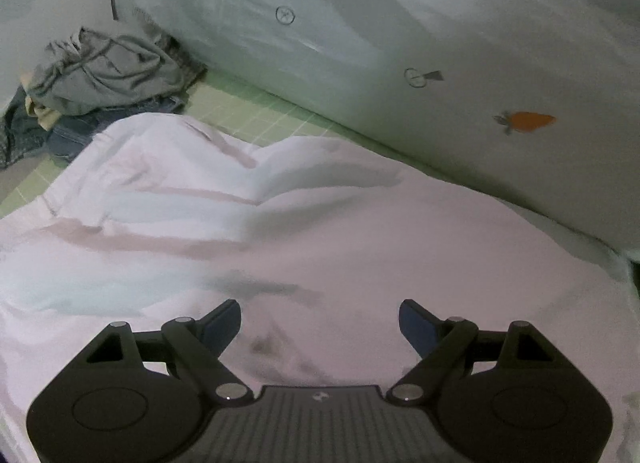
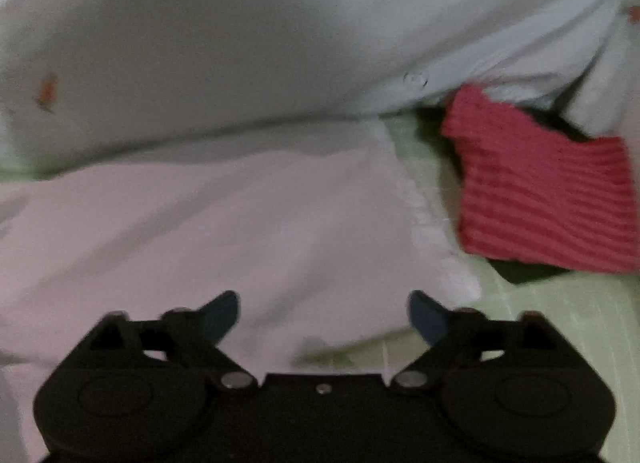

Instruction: Fold clothes

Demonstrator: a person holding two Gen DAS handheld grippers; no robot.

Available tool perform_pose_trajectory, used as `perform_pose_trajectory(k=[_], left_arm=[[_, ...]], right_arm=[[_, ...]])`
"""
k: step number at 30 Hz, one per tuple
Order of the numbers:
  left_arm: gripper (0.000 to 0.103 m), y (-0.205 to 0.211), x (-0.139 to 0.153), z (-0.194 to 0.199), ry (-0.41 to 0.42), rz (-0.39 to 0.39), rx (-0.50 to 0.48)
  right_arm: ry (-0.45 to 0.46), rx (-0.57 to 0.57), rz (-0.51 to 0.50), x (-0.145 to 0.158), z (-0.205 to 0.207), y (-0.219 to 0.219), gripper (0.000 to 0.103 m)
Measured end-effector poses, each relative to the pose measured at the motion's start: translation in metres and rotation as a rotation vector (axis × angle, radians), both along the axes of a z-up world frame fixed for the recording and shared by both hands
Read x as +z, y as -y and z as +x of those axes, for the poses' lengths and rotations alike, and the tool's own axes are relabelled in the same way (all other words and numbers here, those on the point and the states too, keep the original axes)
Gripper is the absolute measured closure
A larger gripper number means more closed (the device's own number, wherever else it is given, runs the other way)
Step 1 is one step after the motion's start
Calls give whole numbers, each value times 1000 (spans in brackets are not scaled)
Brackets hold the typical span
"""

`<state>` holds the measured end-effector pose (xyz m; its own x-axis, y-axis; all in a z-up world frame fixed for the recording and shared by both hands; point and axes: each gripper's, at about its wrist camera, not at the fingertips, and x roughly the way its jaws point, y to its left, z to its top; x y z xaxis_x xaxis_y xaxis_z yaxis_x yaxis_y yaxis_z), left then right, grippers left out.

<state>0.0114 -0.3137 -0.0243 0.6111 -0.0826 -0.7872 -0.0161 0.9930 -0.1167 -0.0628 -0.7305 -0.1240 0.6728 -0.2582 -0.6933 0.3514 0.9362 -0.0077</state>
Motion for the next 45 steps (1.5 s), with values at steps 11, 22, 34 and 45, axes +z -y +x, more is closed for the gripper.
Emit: perform_pose_trajectory(k=[11, 22, 34, 45], left_arm=[[16, -42, -7, -88, -31, -15, -1], [16, -50, -13, -129, -56, 5, -35], [16, -59, -7, -147, -47, -7, 6], [16, -80, 1, -151, -39, 3, 47]], right_arm=[[-94, -68, -47, -21, -125, -53, 0], [-217, -244, 21, -51, -191, -37, 0], [-171, -114, 108, -39, -178, -20, 81], [-45, -381, 122, -19, -152, 32, 57]])
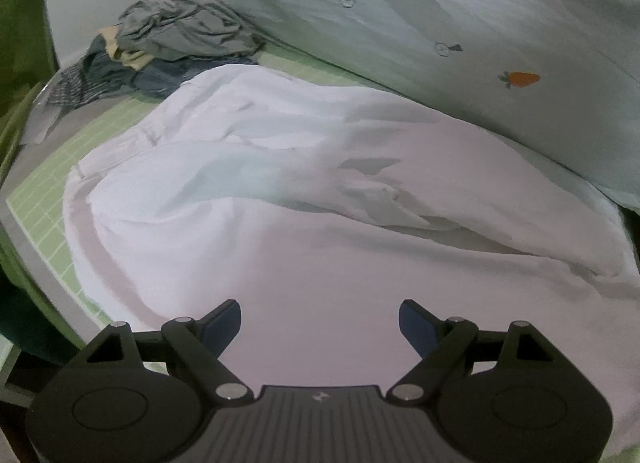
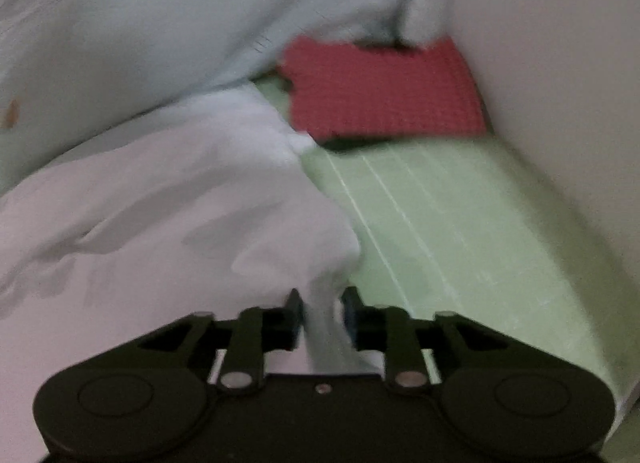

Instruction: Fold clothes

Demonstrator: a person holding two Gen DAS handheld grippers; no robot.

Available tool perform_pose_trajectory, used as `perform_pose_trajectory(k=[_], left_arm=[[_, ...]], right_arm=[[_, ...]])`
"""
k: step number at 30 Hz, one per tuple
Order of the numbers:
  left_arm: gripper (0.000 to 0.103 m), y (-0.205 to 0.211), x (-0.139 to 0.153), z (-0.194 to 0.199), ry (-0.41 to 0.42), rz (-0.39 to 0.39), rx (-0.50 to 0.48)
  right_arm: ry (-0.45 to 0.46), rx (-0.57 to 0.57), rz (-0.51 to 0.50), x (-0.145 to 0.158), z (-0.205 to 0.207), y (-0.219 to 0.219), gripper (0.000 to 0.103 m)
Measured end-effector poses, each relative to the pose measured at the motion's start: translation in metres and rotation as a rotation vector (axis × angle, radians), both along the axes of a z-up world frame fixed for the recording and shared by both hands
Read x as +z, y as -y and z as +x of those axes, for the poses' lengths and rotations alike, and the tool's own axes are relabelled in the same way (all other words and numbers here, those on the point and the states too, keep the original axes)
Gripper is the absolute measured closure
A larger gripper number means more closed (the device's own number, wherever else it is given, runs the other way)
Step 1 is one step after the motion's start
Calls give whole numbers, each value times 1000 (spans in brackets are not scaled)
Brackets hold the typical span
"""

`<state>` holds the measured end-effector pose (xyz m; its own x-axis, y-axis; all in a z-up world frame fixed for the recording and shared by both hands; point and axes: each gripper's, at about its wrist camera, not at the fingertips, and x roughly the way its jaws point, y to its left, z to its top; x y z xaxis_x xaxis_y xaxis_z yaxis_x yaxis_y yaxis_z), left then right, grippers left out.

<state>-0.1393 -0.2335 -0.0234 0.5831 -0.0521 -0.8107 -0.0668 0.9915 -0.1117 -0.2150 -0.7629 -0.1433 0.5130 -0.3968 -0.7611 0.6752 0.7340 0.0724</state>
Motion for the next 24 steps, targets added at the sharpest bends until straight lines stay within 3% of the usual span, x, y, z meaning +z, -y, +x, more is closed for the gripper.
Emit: perform_pose_trajectory(k=[4, 9, 12, 17, 21, 24], left_arm=[[16, -16, -3, -1, -16, -8, 45], [16, -24, -12, 5, -48, -46, 83], [16, -18, -13, 10, -49, -37, 59], [16, -17, -15, 19, -44, -42, 33], [16, -31, -19, 28, -50, -48, 38], [16, -52, -20, 38, -55, -49, 47]], right_arm=[[13, -99, 72, -10, -27, -8, 24], [31, -220, 206, -16, -61, -30, 14], [41, -212, 234, -23, -67, -48, 9], [-3, -126, 204, -25, -43, -65, 0], [-134, -150, 89, -28, -17, -83, 0], [-144, -206, 85, -26, -10, -88, 1]])
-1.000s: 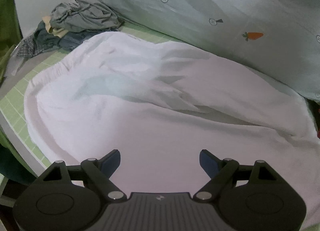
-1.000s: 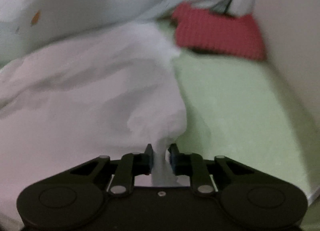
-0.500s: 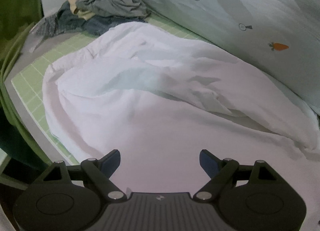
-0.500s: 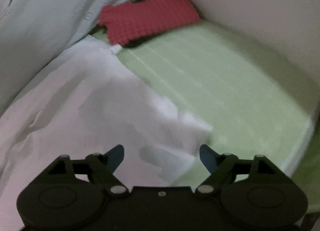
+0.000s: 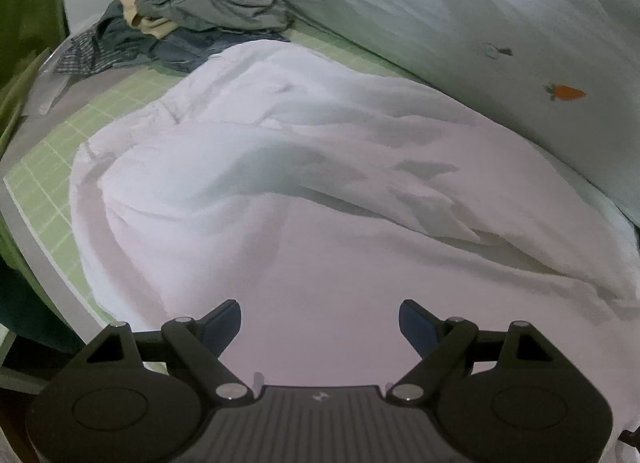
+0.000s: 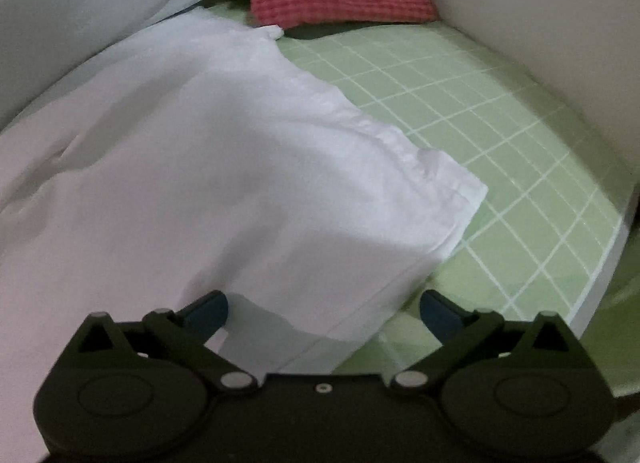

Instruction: Fold clothes

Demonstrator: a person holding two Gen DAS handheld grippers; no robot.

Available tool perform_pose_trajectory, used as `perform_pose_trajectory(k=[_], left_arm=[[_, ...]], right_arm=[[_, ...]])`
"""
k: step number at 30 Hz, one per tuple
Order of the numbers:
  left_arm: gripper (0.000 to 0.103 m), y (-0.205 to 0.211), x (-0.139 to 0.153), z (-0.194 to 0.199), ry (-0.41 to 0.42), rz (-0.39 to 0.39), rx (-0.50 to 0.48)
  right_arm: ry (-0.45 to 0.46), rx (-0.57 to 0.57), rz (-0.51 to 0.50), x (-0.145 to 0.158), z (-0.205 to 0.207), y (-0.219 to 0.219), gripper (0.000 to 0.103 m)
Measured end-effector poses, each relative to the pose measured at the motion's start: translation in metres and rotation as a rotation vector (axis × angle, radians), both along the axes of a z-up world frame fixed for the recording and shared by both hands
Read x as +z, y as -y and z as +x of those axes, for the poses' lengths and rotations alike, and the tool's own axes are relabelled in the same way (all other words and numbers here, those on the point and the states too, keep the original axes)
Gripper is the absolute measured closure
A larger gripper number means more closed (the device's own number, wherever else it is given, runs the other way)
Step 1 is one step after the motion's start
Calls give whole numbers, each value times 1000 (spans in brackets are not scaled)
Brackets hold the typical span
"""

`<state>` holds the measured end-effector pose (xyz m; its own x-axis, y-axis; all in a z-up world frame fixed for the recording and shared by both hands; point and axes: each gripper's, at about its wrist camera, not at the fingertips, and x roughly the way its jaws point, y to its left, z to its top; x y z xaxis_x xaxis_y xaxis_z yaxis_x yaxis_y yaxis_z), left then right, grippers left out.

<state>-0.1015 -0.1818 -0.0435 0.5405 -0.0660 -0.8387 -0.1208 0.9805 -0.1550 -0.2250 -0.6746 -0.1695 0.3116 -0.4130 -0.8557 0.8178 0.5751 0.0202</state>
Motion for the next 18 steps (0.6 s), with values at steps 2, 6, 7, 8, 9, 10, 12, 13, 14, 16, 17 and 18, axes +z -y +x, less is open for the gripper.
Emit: perform_pose_trajectory(k=[2, 6, 7, 8, 9, 10, 12, 13, 14, 16, 17, 18], left_arm=[[16, -21, 0, 7, 8, 4, 17], [16, -76, -6, 22, 1, -9, 115], [16, -89, -9, 25, -5, -13, 149], [16, -104, -13, 29, -11, -16, 191], [16, -118, -17, 32, -18, -16, 229], [16, -131, -20, 36, -27, -13, 260], [18, -155, -25, 45, -43, 18, 294], [18, -165, -28, 49, -52, 29, 302], [20, -176, -31, 54, -61, 37, 308], [26, -193, -40, 63, -82, 11, 302], [30, -199, -44, 67, -95, 1, 295], [32, -205, -48, 71, -108, -10, 288]], right_arm=[[17, -19, -11, 5, 3, -1, 26], [49, -42, -71, 21, 12, -12, 95], [58, -49, -72, 24, 14, -14, 95], [66, -57, -73, 28, 16, -15, 95], [80, -68, -80, 34, 17, -17, 95], [94, -80, -89, 41, 18, -19, 95], [117, -96, -100, 53, 20, -27, 95], [120, -99, -105, 57, 21, -29, 95], [122, -103, -110, 61, 23, -30, 95], [142, -114, -110, 68, 27, -33, 95], [153, -126, -110, 70, 28, -35, 95], [165, -139, -109, 73, 30, -37, 95]])
